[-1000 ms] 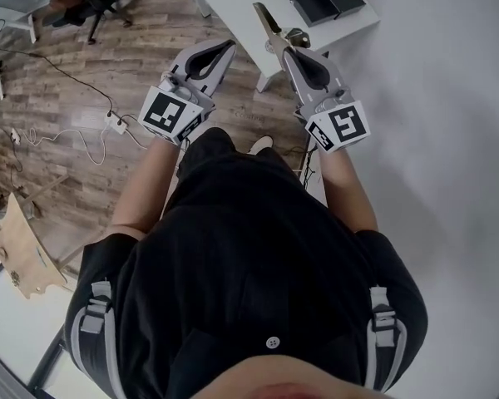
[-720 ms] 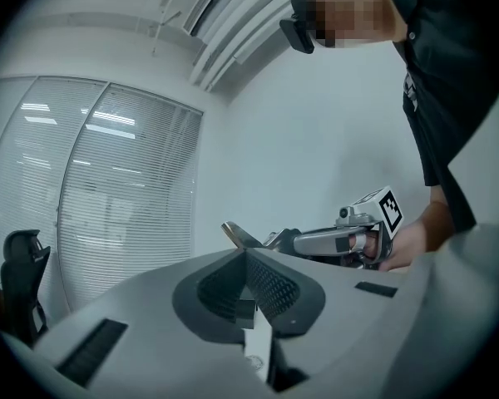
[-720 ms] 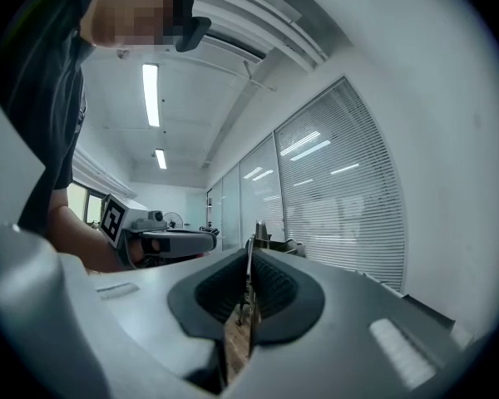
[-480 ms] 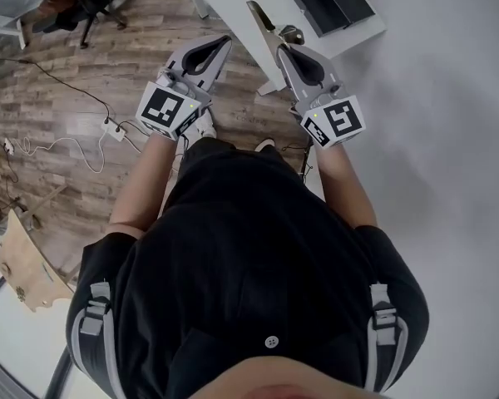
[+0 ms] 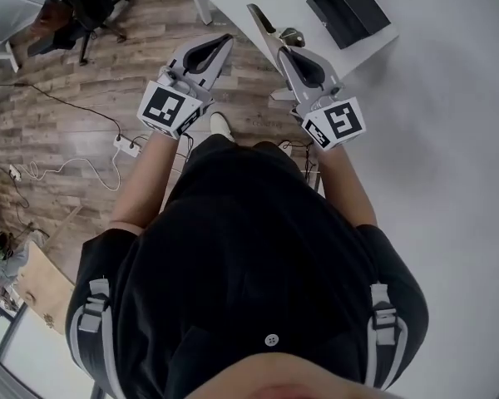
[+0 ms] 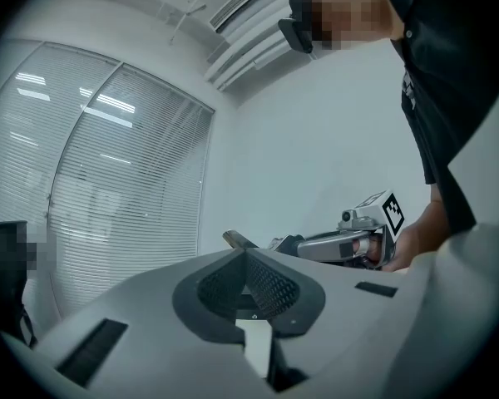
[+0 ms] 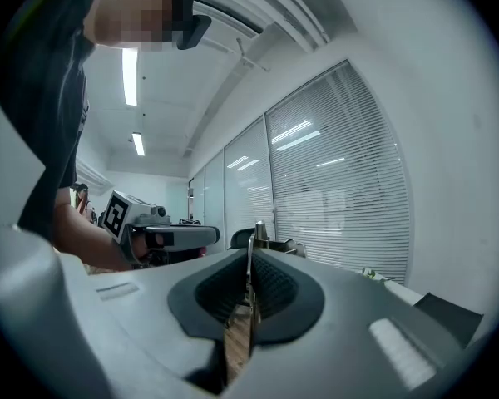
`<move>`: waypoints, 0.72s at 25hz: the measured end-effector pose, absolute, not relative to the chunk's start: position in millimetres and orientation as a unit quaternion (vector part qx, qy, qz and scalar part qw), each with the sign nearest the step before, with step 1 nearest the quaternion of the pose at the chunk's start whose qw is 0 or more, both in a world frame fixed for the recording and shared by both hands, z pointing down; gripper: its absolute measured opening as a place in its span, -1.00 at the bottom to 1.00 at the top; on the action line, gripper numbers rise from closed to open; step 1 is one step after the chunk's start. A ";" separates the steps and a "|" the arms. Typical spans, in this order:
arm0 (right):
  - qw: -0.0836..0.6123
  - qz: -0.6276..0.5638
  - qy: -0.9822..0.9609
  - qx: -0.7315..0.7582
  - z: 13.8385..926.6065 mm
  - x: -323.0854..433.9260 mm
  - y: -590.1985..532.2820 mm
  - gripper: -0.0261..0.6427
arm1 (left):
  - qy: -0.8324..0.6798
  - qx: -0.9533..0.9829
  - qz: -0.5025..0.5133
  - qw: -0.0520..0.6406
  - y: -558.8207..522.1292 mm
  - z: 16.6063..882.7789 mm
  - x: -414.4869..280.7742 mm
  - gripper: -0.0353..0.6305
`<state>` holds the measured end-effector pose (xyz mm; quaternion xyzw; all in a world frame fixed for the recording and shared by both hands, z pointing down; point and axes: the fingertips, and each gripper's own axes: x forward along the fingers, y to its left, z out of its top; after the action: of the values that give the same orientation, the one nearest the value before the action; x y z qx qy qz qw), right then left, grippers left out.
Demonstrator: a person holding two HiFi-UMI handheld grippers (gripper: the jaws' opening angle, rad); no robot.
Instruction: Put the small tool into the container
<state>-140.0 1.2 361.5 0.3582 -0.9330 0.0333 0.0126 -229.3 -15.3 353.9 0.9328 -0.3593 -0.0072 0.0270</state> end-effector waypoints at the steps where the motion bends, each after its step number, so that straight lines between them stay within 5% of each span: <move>1: 0.013 0.033 -0.931 0.364 362.0 -146.4 -1.8 -0.86 | -0.353 0.935 -0.006 0.027 -18.8 356.1 -235.3 -0.87; 18: 0.021 0.038 -0.893 0.448 375.9 -110.8 -37.1 -0.86 | -0.275 0.961 -0.007 0.028 -67.6 367.4 -204.7 -0.87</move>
<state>-110.8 -37.1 375.9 0.4481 -0.8929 0.0381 0.0210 -204.7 -67.6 367.4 0.9609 -0.2752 -0.0074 0.0284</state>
